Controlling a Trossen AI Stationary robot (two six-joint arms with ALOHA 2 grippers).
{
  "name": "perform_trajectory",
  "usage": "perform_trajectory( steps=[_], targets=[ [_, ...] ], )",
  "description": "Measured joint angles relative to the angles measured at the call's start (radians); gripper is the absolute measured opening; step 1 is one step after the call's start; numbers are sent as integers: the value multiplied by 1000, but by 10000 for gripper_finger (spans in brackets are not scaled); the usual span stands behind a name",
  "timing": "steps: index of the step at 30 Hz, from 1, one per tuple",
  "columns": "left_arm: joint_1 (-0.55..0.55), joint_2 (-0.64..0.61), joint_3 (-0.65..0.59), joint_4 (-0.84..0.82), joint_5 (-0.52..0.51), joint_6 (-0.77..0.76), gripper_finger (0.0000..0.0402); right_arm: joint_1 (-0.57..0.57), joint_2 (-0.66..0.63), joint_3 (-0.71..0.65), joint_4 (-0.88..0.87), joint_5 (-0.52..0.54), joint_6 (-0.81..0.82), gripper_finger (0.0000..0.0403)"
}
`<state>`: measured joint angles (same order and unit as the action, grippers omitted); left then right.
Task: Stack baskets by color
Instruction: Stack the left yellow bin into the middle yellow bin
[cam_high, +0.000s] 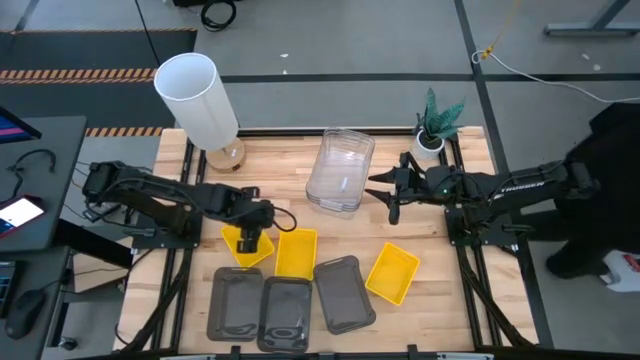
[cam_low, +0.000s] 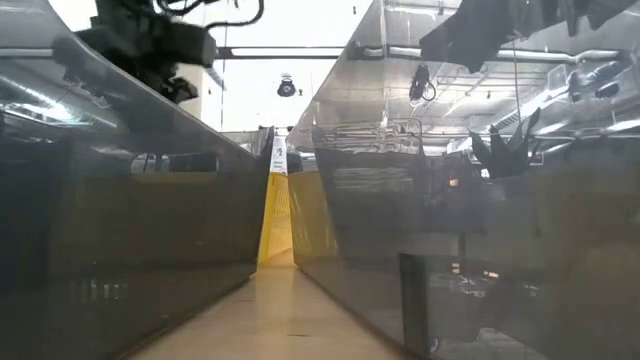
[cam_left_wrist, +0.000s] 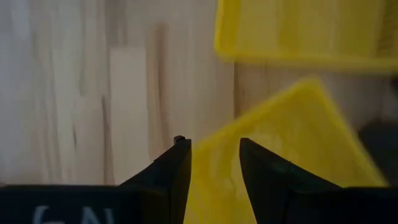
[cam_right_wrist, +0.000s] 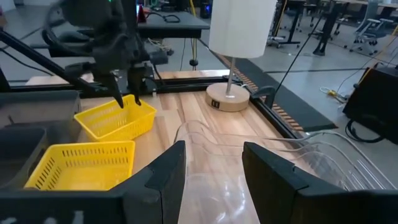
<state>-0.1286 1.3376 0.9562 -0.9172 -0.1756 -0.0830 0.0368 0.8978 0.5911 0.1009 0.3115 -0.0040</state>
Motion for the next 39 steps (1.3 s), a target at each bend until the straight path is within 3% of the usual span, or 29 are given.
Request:
perform_trajectory(
  steps=[16, 29, 34, 39],
  targets=[
    [20, 80, -34, 22, 0, 384, 142, -1, 2, 0, 37, 0, -26, 164],
    [43, 223, -46, 56, 14, 455, 140, -7, 14, 0, 55, -1, -27, 164],
    [41, 235, -46, 56, 12, 480, 111, -7, 18, 0, 57, 0, -32, 164],
    [33, 235, -45, 39, -14, 511, 50, -8, 18, 0, 56, 0, -33, 164]
  ],
)
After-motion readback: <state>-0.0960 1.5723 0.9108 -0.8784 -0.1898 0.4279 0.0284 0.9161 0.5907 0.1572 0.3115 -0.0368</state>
